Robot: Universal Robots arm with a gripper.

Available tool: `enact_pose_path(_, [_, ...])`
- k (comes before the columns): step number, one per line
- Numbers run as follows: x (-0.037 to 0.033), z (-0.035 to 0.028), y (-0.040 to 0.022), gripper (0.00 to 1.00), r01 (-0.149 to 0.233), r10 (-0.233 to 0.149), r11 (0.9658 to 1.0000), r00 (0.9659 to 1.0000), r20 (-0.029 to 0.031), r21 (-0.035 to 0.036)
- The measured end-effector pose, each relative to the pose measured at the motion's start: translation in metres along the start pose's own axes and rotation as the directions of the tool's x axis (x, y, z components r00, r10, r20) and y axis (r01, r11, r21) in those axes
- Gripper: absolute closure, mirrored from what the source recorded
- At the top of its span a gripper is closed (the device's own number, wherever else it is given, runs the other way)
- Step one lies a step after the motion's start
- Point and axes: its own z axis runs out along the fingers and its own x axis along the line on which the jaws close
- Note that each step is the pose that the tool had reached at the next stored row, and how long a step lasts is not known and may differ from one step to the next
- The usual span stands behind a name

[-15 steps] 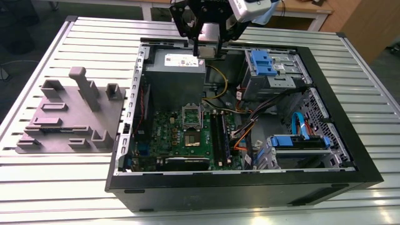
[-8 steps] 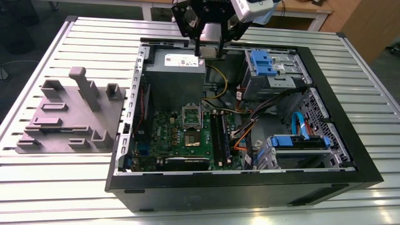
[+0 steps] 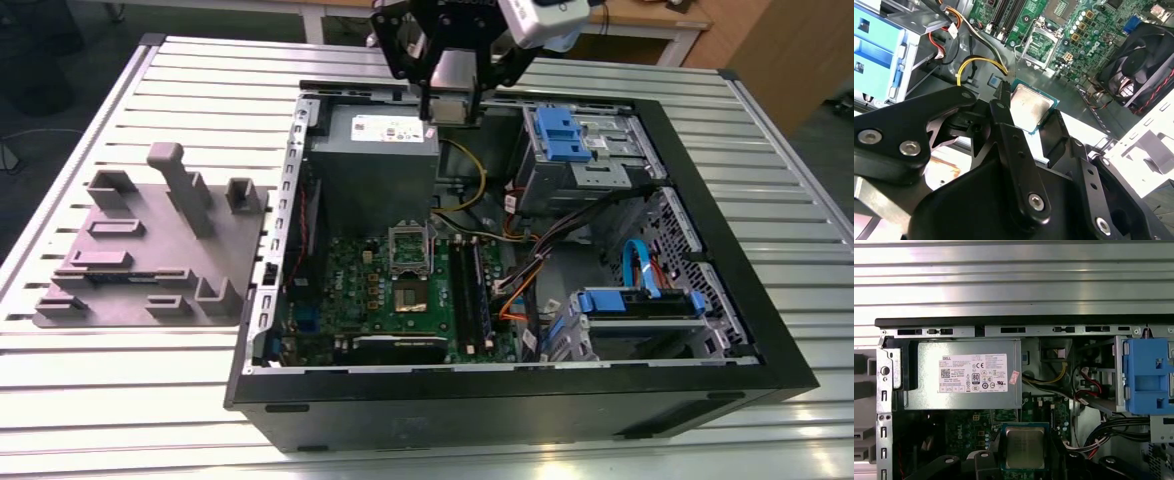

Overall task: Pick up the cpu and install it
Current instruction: 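Pick up the cpu and move it towards the insertion slot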

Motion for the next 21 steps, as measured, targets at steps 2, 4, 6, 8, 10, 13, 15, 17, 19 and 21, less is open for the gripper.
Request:
enact_pose_path(2, [-0.0008, 0.0000, 0.0000, 0.53, 0.000, 0.000, 1.0000, 1.0000, 0.0000, 0.0001])
enact_pose_path(4, [-0.0017, 0.0000, 0.0001, 0.53, 0.000, 0.000, 1.0000, 1.0000, 0.0000, 0.0001])
enact_pose_path(6, [-0.0025, 0.0000, 0.0001, 0.53, 0.000, 0.000, 1.0000, 1.0000, 0.0000, 0.0001])
enact_pose_path(8, [-0.0038, 0.0000, 0.0002, 0.53, 0.000, 0.000, 1.0000, 1.0000, 0.0000, 0.0000])
enact_pose_path(10, [-0.0046, 0.0000, 0.0002, 0.53, 0.000, 0.000, 1.0000, 1.0000, 0.0000, 0.0000])
enact_pose_path(13, [-0.0014, 0.0002, 0.0001, 0.53, 0.000, 0.000, 1.0000, 1.0000, 0.0002, 0.0001])
enact_pose_path(15, [-0.0010, 0.0001, 0.0001, 0.53, 0.000, 0.000, 1.0000, 1.0000, 0.0000, 0.0002])
enact_pose_path(17, [-0.0009, 0.0002, 0.0000, 0.53, 0.000, 0.000, 1.0000, 1.0000, 0.0001, 0.0001])
enact_pose_path(19, [-0.0005, 0.0002, 0.0000, 0.53, 0.000, 0.000, 1.0000, 1.0000, 0.0001, 0.0001])
enact_pose_path(21, [-0.0002, 0.0002, 0.0000, 0.53, 0.000, 0.000, 1.0000, 1.0000, 0.0001, 0.0000])
